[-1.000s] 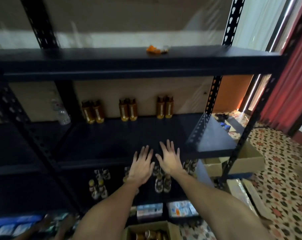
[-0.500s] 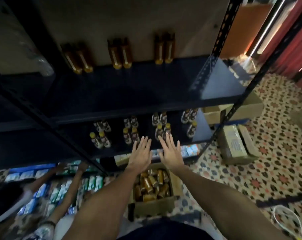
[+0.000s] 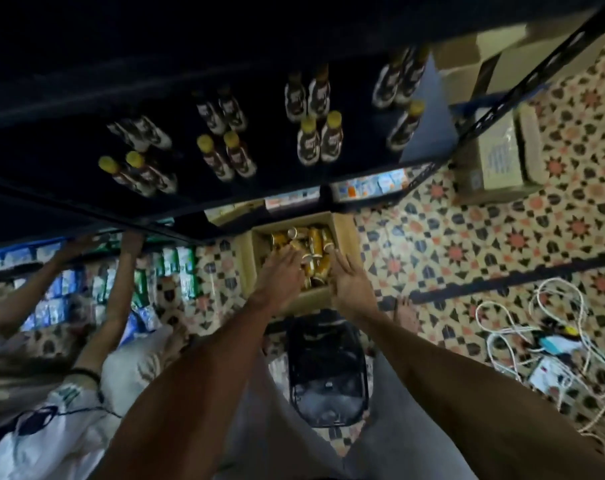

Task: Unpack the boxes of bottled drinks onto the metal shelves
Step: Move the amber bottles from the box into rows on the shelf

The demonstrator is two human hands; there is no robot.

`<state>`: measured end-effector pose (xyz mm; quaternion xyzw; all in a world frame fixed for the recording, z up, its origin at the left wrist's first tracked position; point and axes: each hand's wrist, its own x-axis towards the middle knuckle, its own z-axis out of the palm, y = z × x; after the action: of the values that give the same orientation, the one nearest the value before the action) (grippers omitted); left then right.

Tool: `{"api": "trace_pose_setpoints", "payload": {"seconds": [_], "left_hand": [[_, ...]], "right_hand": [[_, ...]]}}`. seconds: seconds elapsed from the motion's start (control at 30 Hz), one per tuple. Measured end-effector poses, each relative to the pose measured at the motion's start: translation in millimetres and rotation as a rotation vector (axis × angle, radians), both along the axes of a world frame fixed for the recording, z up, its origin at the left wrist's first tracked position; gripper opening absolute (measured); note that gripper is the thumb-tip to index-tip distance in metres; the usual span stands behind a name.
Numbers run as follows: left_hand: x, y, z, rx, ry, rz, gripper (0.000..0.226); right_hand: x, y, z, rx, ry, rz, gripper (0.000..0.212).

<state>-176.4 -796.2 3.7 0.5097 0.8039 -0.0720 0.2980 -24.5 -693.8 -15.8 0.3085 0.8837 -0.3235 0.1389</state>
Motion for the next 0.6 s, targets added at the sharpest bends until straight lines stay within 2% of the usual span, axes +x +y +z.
{"api": "trace_pose_setpoints", "payload": {"seconds": [0.1, 0.2, 0.27, 0.43, 0.5, 0.6], "left_hand": [[-10.4, 1.9, -65.5, -0.038, -0.021, 0.016, 0.047], [-21.4, 4.2, -100.6, -0.044, -0.041, -0.049, 0.04], [-32.0, 10.1, -159.4, -0.069, -0.079, -0.067, 0.032], [-49.1, 7.9, -255.2, -0.119, -0.099, -0.038, 0.028], [-51.4, 4.4, -292.9, -0.176, -0.126, 0.044, 0.027], [-53.4, -4.7, -350.9, -0.161, -0.248, 0.404, 0.026]], "right_hand": [[-0.5, 0.2, -56.3, -0.038, -0.029, -0.011, 0.063], [-2.1, 0.9, -86.0, -0.046, -0.039, -0.01, 0.065], [-9.7, 1.0, -146.1, -0.058, -0.037, -0.003, 0.063], [-37.6, -3.1, -236.0, -0.114, -0.032, -0.003, 0.063], [-50.3, -3.7, -266.2, -0.127, -0.061, 0.019, 0.062], [-65.3, -0.3, -314.3, -0.176, -0.13, -0.001, 0.055]]}}
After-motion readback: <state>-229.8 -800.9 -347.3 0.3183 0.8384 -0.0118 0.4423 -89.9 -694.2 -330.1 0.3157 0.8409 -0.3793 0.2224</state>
